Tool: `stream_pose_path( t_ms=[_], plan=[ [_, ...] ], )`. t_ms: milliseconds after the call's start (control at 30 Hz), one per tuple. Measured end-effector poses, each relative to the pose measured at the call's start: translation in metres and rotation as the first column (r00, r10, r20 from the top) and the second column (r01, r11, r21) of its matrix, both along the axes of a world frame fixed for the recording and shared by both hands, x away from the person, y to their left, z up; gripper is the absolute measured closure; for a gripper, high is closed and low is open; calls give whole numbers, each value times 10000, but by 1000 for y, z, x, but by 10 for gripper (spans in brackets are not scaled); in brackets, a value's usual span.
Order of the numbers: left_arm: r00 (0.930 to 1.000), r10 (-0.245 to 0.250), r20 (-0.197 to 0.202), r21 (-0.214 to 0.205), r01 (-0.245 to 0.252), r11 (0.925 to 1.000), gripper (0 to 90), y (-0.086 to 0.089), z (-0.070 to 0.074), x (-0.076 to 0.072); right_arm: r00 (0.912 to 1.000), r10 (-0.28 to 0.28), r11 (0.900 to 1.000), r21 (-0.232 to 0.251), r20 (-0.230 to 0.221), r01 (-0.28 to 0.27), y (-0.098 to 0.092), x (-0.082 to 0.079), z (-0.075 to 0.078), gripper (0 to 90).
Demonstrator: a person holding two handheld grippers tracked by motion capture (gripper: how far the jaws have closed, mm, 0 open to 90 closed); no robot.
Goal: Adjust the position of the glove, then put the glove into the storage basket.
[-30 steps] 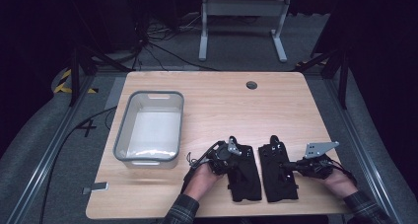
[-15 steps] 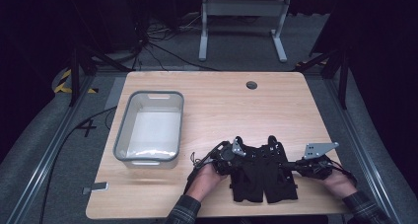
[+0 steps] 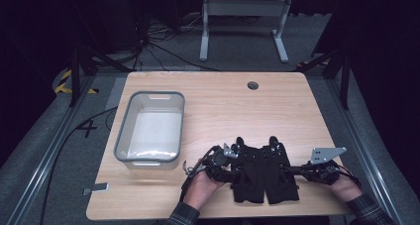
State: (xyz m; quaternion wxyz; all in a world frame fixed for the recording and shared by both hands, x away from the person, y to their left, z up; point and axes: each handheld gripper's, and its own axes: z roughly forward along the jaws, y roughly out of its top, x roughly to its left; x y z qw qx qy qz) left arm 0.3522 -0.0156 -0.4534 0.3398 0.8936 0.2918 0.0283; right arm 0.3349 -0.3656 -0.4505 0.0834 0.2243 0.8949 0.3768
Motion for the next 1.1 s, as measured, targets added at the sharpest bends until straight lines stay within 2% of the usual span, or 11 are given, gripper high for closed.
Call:
stream_pose_path(
  t_ms=[167,300,400,467,633,800,1000,1100],
  plan=[
    [9996,278,-4,-36,-278,9996,491,-6,-3,2,10000,24,9999,-144,-28,-25,1,-2,-2,898],
    [9995,281,156,-41,-280,9996,541,-6,-4,2,10000,22,9998,-173,-29,-23,1,-2,-2,898],
    [9994,273,197,-28,-273,9996,651,-8,-4,1,10000,30,9998,-178,-35,-31,0,-1,-3,898],
    [9995,316,65,-119,-316,9994,682,-8,-4,1,10000,45,9998,-186,-33,-45,0,-1,-3,898],
    [9992,178,-353,-361,-191,9992,829,-7,-4,3,9999,63,9998,-193,-80,-64,1,-1,-3,899],
    [9982,373,-471,-527,-398,9978,849,-4,1,5,10000,-31,9998,-205,-41,30,2,-2,-3,900],
    [9978,509,-435,-1046,-552,9930,850,5,11,6,10000,-74,9996,-261,10,75,5,0,-3,900],
    [9976,567,-409,-1168,-612,9913,850,7,15,6,9999,-115,9995,-283,55,116,8,1,-3,900]
  ],
)
